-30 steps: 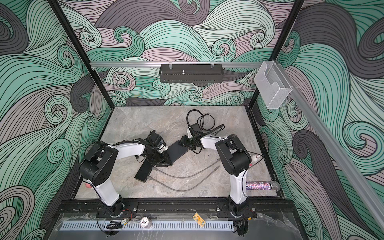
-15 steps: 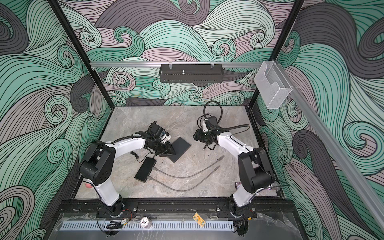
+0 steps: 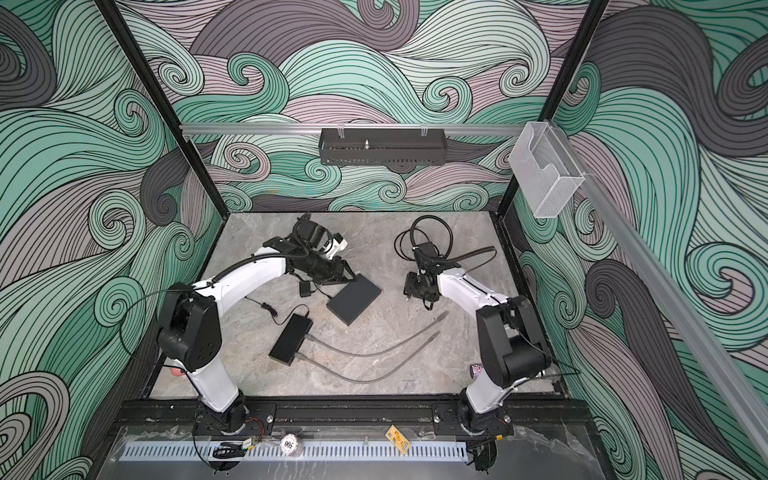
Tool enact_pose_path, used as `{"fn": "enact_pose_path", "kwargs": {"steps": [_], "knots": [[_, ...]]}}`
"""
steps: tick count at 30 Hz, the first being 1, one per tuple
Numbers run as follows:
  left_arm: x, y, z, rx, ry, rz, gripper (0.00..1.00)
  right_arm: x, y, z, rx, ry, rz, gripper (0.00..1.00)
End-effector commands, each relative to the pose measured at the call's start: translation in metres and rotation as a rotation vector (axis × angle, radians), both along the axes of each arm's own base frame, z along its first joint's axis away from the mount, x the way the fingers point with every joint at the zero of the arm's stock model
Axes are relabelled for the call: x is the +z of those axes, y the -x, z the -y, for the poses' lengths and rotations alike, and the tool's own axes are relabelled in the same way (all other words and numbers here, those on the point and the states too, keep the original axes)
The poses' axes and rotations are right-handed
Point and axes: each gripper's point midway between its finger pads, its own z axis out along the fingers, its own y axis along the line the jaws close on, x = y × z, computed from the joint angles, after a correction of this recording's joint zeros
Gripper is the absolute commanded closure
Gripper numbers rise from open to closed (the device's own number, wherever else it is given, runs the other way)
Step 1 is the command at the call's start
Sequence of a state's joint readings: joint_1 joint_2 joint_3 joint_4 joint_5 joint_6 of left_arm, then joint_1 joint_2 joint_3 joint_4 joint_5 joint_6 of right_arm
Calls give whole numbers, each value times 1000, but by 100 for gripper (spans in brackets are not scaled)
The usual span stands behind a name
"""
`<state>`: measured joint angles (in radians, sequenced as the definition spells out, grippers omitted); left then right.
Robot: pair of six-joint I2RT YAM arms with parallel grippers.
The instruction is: Insert the plug into the switch port
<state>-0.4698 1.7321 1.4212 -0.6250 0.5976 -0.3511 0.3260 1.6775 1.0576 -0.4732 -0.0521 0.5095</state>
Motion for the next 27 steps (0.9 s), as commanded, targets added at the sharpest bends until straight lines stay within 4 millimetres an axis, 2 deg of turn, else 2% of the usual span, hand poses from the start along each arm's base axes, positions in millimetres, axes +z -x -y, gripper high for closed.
{"fn": "enact_pose_path", "kwargs": {"steps": [1, 2, 4, 8, 10, 13, 14, 18, 22, 24, 25, 27], "knots": [[12, 9, -16, -42, -64, 85, 50, -4, -18, 5, -69, 6, -7, 47], [11, 10, -18, -38, -63, 106, 47, -6, -22, 4, -85, -5, -12, 52], [15, 13, -19, -46, -43, 163, 37, -10, -29, 2, -118, -26, -18, 54], [29, 18, -26, -47, -38, 257, 33, -11, -34, -6, -143, -78, -32, 82], [39, 21, -26, -45, -15, 294, 31, -5, -30, -6, -159, -92, -27, 84], [49, 23, -29, -40, -16, 356, 32, 15, -17, 0, -182, -107, 11, 84], [64, 27, -32, -32, -2, 404, 33, 23, -11, 1, -186, -117, 27, 84], [89, 37, -31, -43, 41, 520, 36, 54, 11, -1, -181, -207, 92, 85], [98, 54, -27, -111, 40, 711, 37, 69, 30, -7, -154, -283, 112, 89], [99, 61, -27, -142, 23, 814, 36, 68, 33, -3, -144, -265, 117, 86], [102, 63, -27, -151, 27, 858, 36, 66, 32, -1, -136, -254, 116, 81], [107, 68, -27, -169, 42, 937, 36, 56, 25, 5, -145, -222, 95, 59]]}}
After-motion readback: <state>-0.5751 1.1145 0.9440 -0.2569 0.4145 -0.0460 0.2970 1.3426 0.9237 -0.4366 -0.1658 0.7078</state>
